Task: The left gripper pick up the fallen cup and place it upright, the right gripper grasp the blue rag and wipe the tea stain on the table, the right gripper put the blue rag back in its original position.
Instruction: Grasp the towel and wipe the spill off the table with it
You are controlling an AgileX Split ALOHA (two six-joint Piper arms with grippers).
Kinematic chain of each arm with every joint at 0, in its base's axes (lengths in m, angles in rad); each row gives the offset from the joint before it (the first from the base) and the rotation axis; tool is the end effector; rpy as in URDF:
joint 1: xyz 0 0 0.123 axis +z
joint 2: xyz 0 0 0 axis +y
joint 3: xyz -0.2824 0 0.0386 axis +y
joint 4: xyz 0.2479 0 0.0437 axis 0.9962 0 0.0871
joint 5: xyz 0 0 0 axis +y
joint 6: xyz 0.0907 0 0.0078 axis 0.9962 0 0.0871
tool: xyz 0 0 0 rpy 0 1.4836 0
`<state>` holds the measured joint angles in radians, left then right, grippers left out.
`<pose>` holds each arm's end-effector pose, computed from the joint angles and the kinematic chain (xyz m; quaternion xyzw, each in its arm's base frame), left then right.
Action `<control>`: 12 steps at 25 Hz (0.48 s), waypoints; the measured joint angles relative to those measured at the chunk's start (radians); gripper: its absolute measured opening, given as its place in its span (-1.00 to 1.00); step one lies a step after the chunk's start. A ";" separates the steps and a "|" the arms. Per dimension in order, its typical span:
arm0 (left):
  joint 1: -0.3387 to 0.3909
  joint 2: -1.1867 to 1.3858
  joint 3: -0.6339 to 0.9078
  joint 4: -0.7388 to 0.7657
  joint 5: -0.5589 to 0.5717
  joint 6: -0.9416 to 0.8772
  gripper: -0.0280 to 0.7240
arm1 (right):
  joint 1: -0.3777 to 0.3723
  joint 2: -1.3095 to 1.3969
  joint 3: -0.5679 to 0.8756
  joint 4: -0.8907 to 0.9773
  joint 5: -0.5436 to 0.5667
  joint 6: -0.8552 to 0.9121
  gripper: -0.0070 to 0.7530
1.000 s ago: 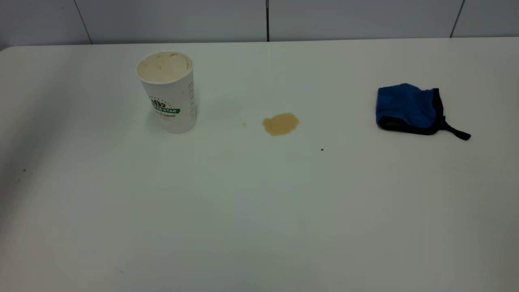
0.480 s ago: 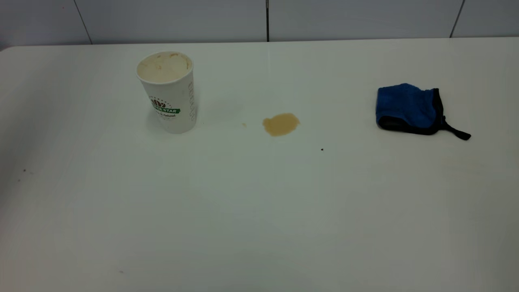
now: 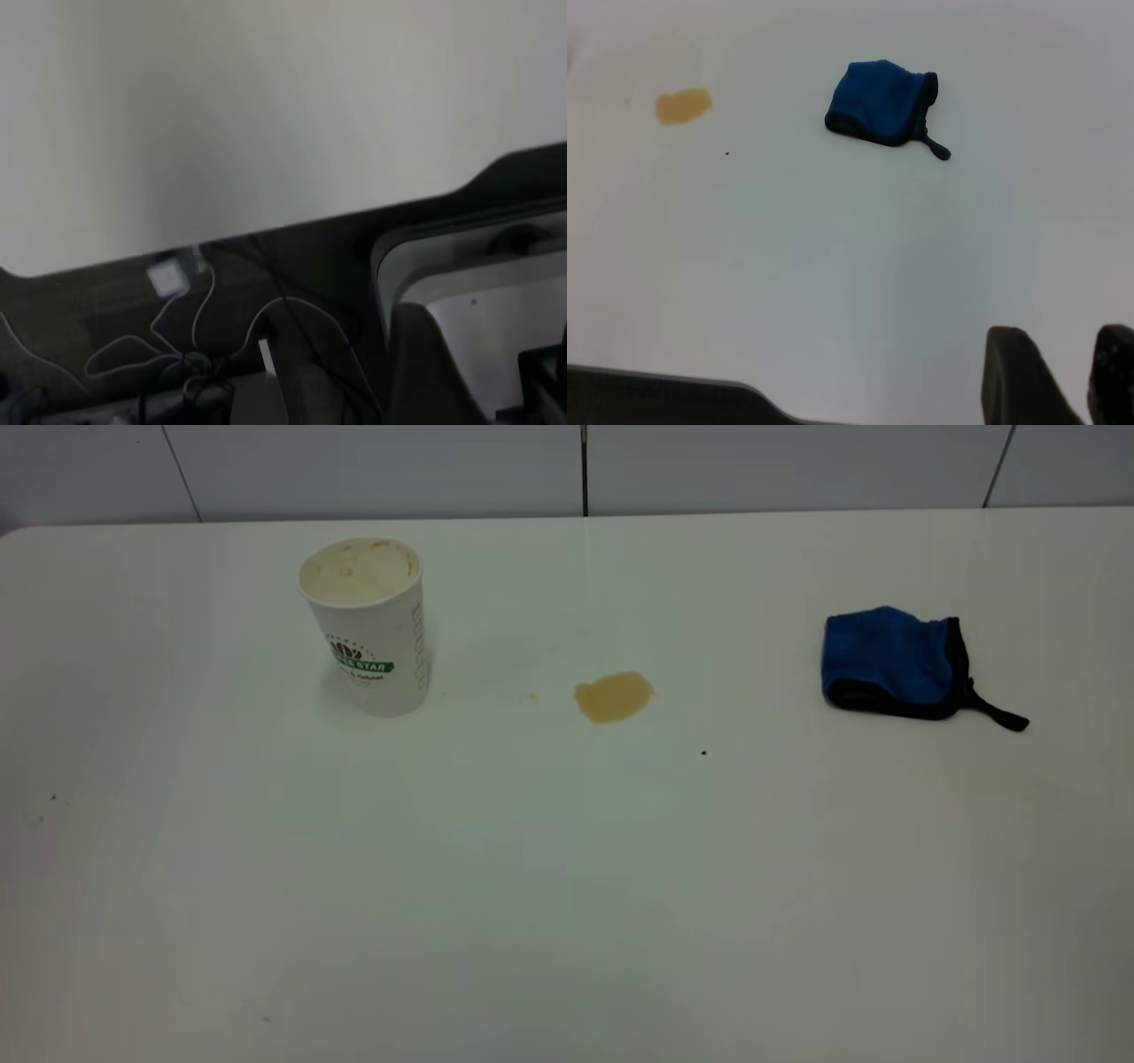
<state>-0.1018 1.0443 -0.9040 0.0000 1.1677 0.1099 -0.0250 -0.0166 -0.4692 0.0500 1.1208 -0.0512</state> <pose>0.1732 -0.0177 0.3096 0.1040 0.9792 0.0007 0.1741 -0.0065 0.0043 0.2639 -0.0130 0.8716 0.0063 0.4899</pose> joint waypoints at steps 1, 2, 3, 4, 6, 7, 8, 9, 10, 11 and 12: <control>0.000 -0.067 0.060 0.000 0.000 0.000 0.14 | 0.000 0.000 0.000 0.000 0.000 0.000 -0.36; 0.000 -0.137 0.112 0.000 0.000 -0.003 0.14 | 0.000 0.000 0.000 0.000 0.000 0.000 -0.36; 0.000 -0.194 0.149 0.000 0.000 -0.014 0.14 | 0.000 0.000 0.000 0.000 0.000 0.000 -0.36; 0.000 -0.259 0.186 0.000 -0.001 -0.031 0.14 | 0.000 0.000 0.000 0.000 0.000 0.000 -0.36; 0.000 -0.378 0.239 0.007 -0.005 -0.078 0.14 | 0.000 0.000 0.000 0.000 0.000 0.000 -0.36; 0.000 -0.428 0.256 0.010 -0.005 -0.099 0.14 | 0.000 0.000 0.000 0.000 0.000 0.000 -0.36; 0.004 -0.474 0.271 0.015 -0.005 -0.110 0.14 | 0.000 0.000 0.000 0.000 0.000 0.000 -0.36; 0.014 -0.509 0.281 0.020 -0.005 -0.126 0.14 | 0.000 0.000 0.000 0.000 0.000 0.000 -0.36; 0.033 -0.548 0.290 0.027 -0.005 -0.137 0.14 | 0.000 0.000 0.000 0.000 0.000 0.000 -0.36; 0.054 -0.579 0.297 0.035 -0.005 -0.144 0.14 | 0.000 0.000 0.000 0.000 0.000 0.000 -0.36; 0.081 -0.615 0.302 0.045 -0.005 -0.149 0.14 | 0.000 0.000 0.000 0.000 0.000 0.000 -0.36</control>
<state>-0.0207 0.4296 -0.6015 0.0448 1.1623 -0.0389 -0.0250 -0.0166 -0.4692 0.0500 1.1208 -0.0512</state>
